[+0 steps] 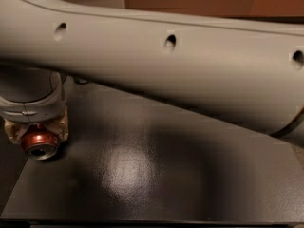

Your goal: Place coke can upright

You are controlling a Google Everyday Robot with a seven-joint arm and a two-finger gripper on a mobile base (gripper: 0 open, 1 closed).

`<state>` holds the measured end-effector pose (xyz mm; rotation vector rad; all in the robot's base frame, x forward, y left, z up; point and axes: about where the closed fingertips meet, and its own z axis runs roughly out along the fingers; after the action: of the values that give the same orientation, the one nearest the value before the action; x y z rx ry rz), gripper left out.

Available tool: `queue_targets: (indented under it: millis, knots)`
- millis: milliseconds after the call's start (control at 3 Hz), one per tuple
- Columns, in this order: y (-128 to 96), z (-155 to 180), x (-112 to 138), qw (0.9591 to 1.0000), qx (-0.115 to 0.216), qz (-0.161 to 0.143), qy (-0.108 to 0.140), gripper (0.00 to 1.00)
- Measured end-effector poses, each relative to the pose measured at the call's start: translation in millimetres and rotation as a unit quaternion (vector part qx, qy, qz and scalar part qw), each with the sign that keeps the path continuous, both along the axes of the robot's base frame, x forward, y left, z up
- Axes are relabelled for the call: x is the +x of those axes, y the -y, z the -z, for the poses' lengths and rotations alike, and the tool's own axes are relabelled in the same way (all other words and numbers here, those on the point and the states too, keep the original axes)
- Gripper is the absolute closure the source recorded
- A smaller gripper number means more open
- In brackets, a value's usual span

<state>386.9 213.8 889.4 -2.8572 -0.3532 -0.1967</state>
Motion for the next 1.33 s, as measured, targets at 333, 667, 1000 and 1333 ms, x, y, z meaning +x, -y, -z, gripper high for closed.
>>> queue_targets:
  millis: [333,667,1000,1333]
  knots:
    - [-0.4,1.3,2.1,0.9956,0.014,0.090,-0.021,1.00]
    - [-4.8,-4.0,8.3,0.9837,0.028,0.173,-0.041,1.00]
    - [-5.2,-5.3,7.4,0.9777,0.032,0.202,-0.048,1.00]
    - [-4.1,-6.6,9.3,0.9778,0.037,0.201,-0.048,1.00]
